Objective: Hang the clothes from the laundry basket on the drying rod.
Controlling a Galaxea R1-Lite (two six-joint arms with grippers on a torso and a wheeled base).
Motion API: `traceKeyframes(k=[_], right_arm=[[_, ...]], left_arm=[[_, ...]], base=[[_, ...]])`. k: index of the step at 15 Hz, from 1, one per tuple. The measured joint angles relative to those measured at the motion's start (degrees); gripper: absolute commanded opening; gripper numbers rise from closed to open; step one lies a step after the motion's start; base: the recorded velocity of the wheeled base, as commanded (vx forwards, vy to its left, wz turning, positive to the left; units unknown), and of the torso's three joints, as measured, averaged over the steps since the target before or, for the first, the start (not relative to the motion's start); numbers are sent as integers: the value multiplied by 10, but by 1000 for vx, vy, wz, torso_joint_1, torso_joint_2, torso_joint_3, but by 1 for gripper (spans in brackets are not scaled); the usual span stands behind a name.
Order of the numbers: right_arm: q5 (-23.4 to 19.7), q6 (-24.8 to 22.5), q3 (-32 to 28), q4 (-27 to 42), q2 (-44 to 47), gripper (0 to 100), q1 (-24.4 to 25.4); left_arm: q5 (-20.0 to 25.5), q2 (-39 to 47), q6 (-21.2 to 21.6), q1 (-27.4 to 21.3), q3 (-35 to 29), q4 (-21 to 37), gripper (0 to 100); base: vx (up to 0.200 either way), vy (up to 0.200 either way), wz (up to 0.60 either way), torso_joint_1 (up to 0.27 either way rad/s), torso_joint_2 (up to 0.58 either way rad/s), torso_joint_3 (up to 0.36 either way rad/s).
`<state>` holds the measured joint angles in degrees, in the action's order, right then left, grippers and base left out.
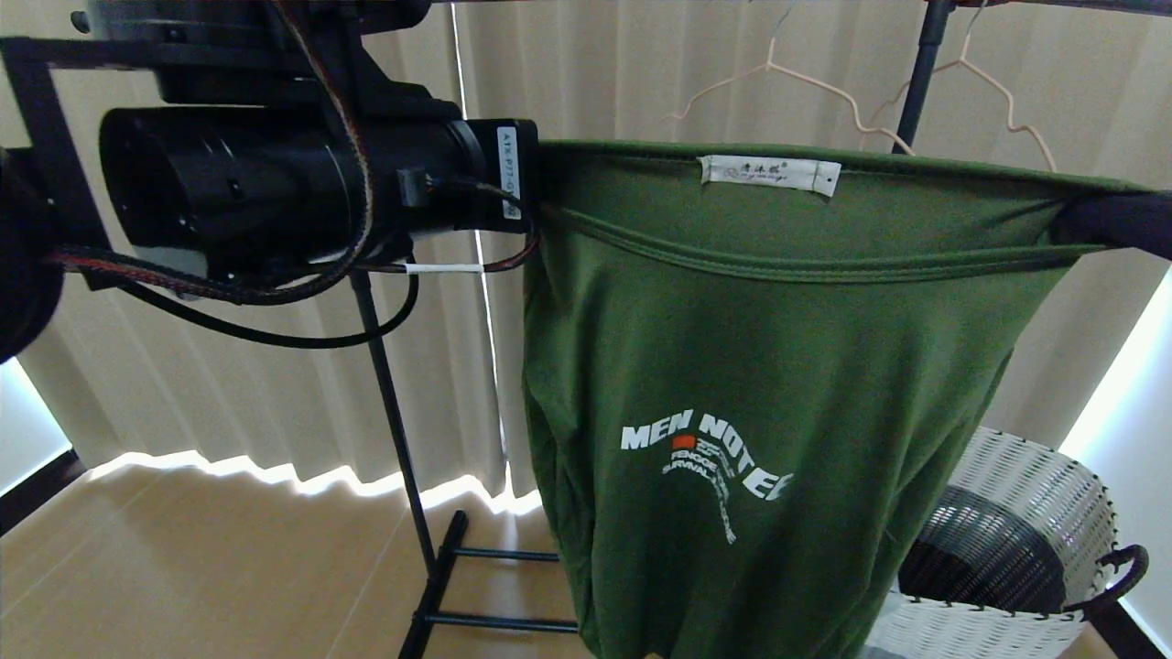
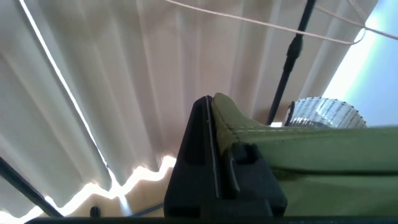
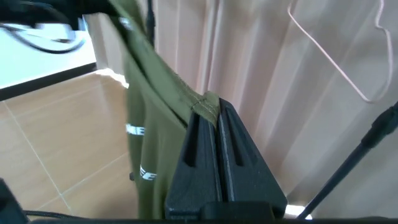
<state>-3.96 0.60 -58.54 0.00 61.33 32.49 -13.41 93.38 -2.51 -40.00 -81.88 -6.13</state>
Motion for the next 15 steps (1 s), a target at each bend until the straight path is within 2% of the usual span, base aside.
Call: traceKeyframes(k=[7, 9, 11, 15], right_arm=[[7, -14, 10, -10, 4, 0, -7], [7, -13, 6, -44, 20, 0, -13], [7, -12, 5, -111, 48, 0, -26], [2, -8, -3, -210, 115, 0, -37]], left_arm=[[8, -22, 1, 1, 30, 22, 0], [26, -44, 1, 0, 49, 33, 0], [63, -71, 2, 0, 63, 55, 0], [180, -134, 4, -2, 98, 75, 0]], base=[[0, 0, 0, 0, 0, 0], [0, 0, 0, 0, 0, 0], [0, 0, 0, 0, 0, 0], [0, 0, 0, 0, 0, 0]])
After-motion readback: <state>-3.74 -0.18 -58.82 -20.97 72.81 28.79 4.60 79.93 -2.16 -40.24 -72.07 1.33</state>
